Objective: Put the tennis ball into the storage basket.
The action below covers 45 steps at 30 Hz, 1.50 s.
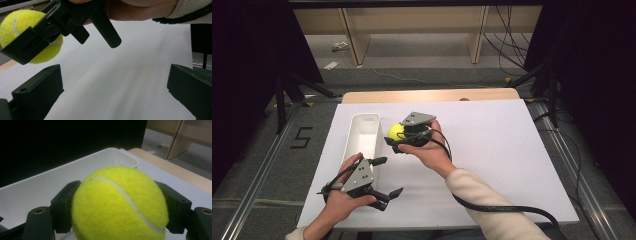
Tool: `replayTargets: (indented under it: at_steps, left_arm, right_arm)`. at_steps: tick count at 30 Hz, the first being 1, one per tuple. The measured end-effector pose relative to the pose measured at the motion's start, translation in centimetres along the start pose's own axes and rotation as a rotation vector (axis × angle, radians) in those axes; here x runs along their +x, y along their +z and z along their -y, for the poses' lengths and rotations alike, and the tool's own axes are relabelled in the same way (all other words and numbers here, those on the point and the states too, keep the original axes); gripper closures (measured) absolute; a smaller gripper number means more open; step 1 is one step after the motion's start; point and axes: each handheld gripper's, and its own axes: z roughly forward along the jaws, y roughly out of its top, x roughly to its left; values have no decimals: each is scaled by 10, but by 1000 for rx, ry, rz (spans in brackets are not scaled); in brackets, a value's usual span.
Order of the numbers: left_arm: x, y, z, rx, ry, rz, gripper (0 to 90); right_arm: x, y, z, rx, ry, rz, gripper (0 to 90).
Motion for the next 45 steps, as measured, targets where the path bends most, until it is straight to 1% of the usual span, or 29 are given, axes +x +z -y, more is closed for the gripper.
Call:
replayTargets:
  at_steps: [17, 24, 32, 45]
  left_arm:
    - [0, 0, 0, 1, 2, 0, 0]
    - [0, 0, 0, 2, 4, -2, 0]
    - [0, 0, 0, 3, 1, -1, 0]
    - [0, 0, 0, 3, 2, -1, 0]
  right_arm:
    - [6, 9, -5, 2, -13, -15, 267]
    - [6, 9, -5, 7, -13, -15, 267]
    - [7, 10, -10, 1, -20, -14, 267]
    - [7, 15, -13, 9, -24, -17, 267]
